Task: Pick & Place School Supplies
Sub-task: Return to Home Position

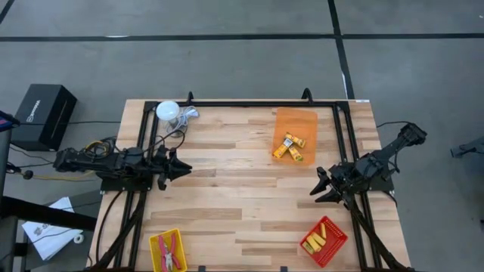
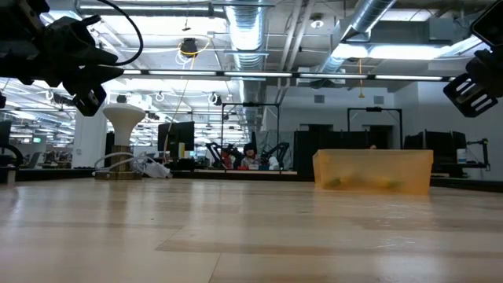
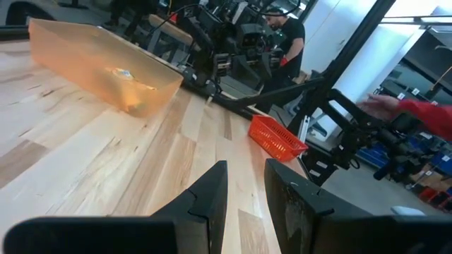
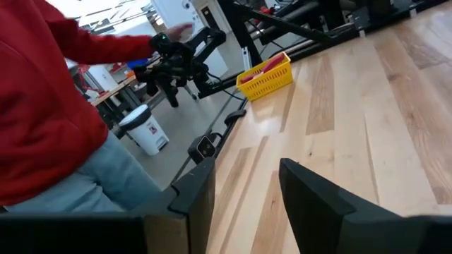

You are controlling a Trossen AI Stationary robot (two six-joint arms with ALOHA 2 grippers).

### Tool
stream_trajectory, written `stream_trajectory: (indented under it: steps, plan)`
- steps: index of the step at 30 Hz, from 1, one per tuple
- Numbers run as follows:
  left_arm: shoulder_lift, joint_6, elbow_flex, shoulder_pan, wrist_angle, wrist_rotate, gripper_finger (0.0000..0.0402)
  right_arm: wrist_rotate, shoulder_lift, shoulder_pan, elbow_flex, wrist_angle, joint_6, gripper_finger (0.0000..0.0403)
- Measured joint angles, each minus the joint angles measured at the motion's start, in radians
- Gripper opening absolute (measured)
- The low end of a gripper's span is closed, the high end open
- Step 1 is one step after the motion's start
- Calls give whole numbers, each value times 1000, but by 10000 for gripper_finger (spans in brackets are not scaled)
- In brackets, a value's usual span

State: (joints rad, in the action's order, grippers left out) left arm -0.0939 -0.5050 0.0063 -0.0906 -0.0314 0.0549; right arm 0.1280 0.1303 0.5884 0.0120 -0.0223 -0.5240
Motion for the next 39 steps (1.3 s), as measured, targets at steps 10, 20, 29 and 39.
stream_trajectory:
  steps: [10, 20, 29, 39]
  plan:
    - [92, 0, 1, 10, -11, -2, 91, -48, -91, -26, -5, -9, 1, 152]
    - [94, -1, 0, 81, -62, 6, 91, -84, -125, -513, -5, -2, 0, 151]
    - [94, -1, 0, 72, -66, 3, 91, -76, -126, -785, -6, -11, 0, 145]
    - [94, -1, 0, 75, -68, 3, 91, -76, -125, -792, -6, -8, 0, 148]
